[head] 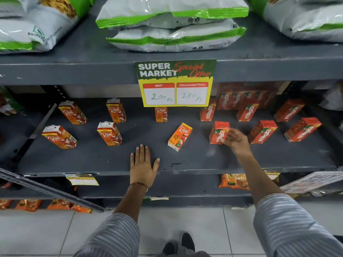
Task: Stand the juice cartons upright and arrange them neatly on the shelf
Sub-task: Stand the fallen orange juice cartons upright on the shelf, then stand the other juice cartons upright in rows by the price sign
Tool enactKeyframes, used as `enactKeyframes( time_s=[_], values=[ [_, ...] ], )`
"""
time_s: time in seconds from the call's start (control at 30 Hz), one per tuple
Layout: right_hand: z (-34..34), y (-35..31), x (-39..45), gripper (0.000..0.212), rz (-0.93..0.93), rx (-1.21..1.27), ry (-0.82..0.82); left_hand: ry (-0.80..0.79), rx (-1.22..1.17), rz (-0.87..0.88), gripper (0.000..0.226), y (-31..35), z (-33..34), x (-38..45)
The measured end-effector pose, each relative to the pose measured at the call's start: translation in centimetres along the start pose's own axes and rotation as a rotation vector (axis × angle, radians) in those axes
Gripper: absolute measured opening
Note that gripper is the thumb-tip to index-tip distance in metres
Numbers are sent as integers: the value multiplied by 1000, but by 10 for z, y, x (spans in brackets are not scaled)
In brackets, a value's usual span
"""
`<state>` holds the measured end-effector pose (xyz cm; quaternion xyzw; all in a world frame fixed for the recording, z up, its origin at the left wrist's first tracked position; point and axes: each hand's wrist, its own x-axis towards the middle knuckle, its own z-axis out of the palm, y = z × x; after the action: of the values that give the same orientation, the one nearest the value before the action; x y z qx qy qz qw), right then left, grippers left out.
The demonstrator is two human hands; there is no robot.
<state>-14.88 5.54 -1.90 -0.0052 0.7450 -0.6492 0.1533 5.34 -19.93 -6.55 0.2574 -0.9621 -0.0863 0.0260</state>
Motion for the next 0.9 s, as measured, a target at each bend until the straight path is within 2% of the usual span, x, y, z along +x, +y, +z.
enactKeyframes(
  time_s=[0.07, 0.17, 0.33, 0.47, 0.73, 0.9],
  values=[
    [4, 5, -3, 54, 44, 61, 91, -1, -16, 0, 92, 1, 0, 0],
    [17, 13, -17, 44, 146, -5, 376, -14, -25, -5, 68, 1, 4, -1],
    [59, 8, -56, 24, 180, -105, 585, -47, -50, 25, 69, -2, 2, 2],
    [103, -2, -75, 21, 181, -213, 525, -69, -51, 96, 71, -9, 0, 4],
    [166, -13, -73, 39, 245, -392, 295, -82, -44, 268, 75, -56, -5, 16],
    [183, -19, -62, 50, 256, -475, 274, -71, -3, 281, 76, -62, -2, 19]
  ],
)
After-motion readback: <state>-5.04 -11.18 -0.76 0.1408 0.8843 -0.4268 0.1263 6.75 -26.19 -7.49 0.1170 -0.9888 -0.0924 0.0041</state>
